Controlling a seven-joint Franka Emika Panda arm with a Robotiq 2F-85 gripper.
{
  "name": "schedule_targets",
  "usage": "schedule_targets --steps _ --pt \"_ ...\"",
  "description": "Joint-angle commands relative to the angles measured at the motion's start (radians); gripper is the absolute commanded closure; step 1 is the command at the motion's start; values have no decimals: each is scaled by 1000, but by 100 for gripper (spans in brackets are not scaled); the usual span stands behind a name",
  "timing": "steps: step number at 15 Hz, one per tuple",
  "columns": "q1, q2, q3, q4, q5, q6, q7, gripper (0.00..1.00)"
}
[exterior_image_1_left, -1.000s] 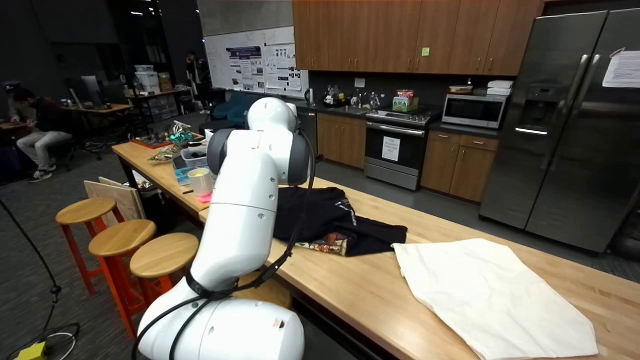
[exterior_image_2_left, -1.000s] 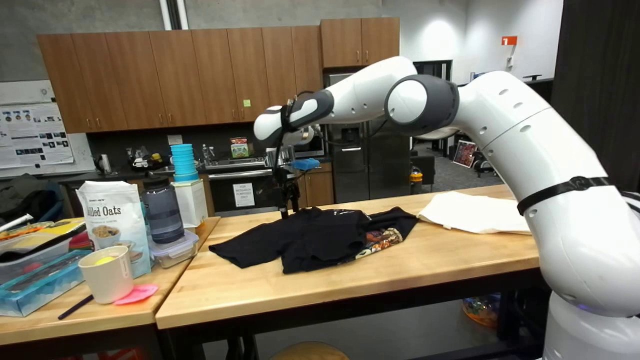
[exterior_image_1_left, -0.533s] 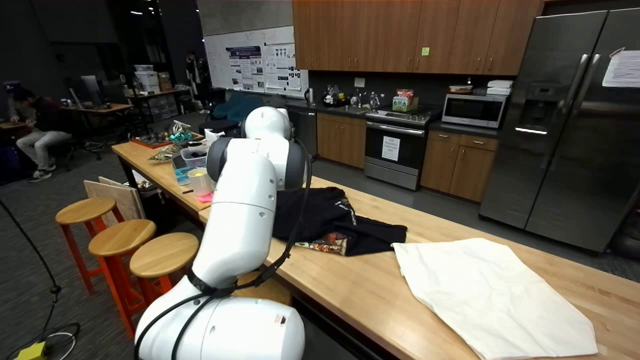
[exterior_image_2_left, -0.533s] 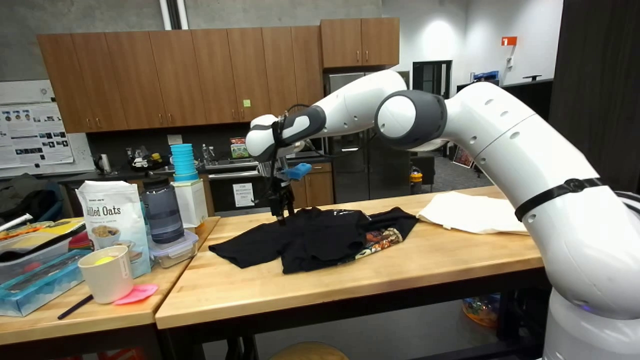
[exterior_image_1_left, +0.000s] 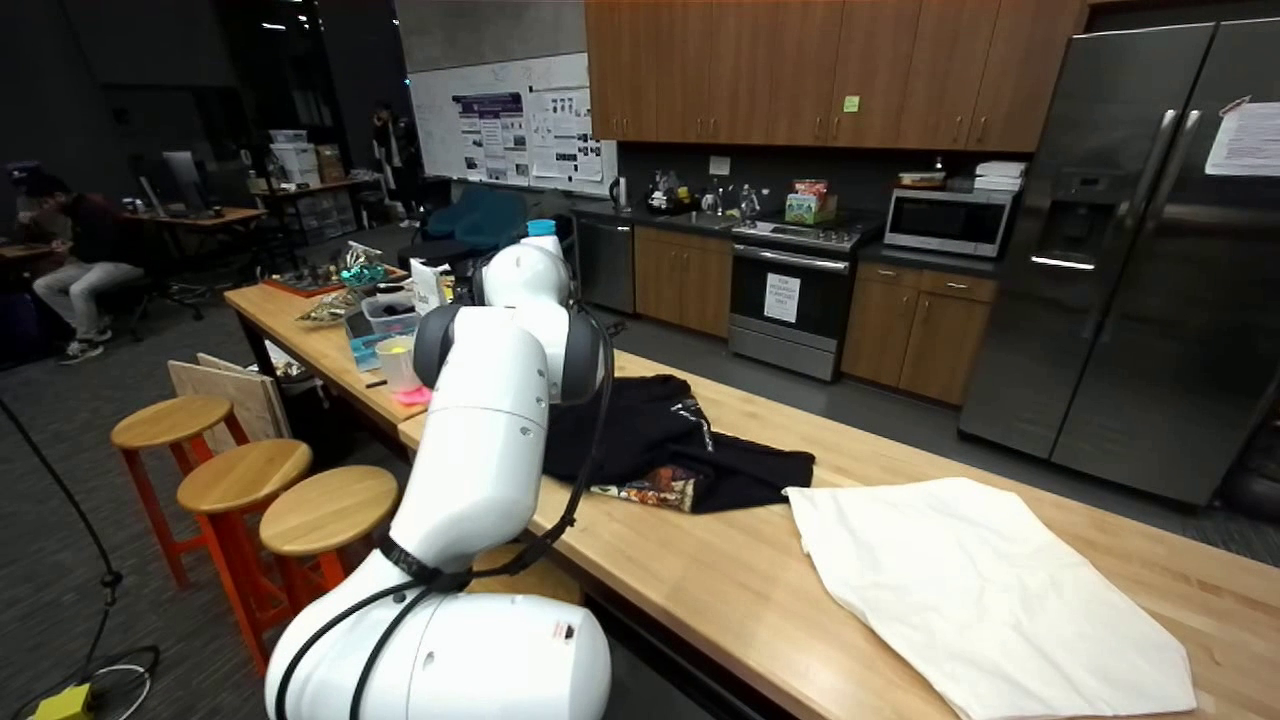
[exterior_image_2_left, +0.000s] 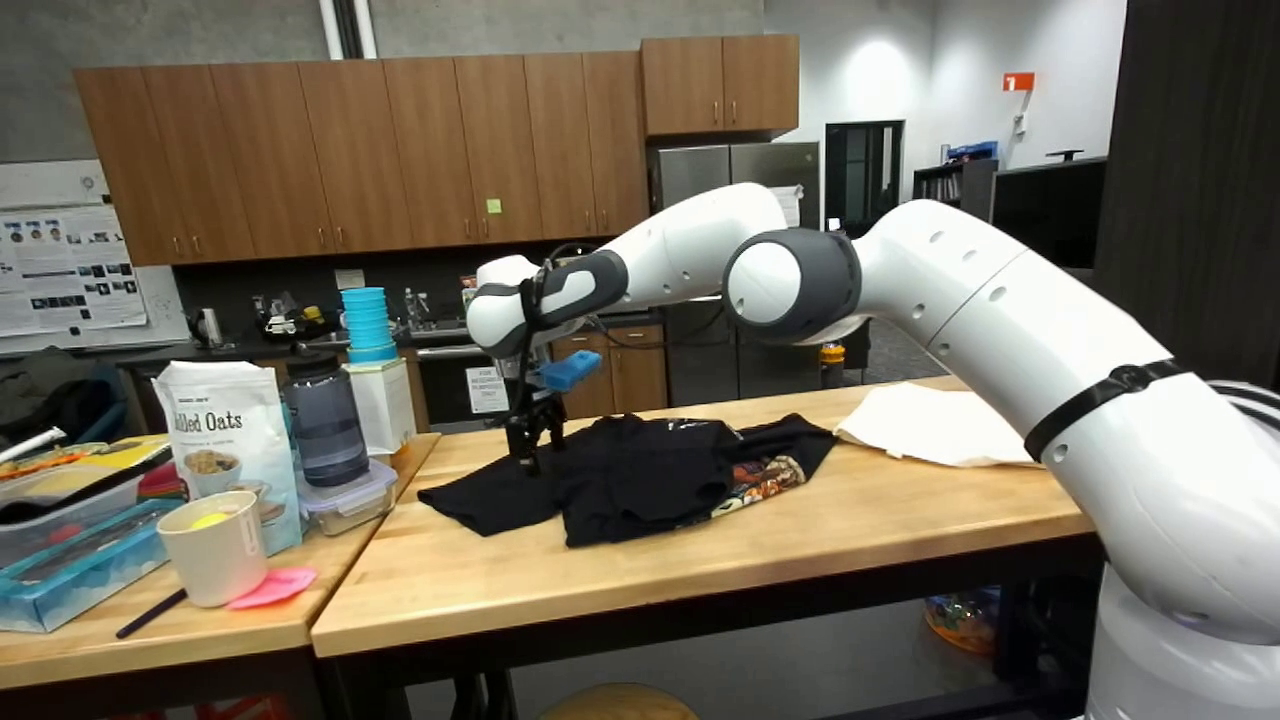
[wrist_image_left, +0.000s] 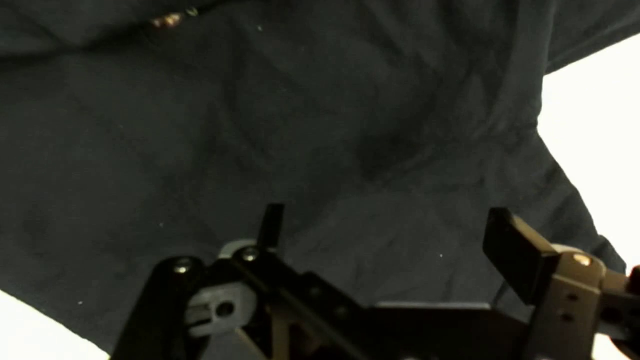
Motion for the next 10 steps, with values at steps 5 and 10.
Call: schedule_targets --steps 5,10 --pt "75 147 -45 227 17 -8 112 0" --pt "86 232 -46 332 65 -7 132 0"
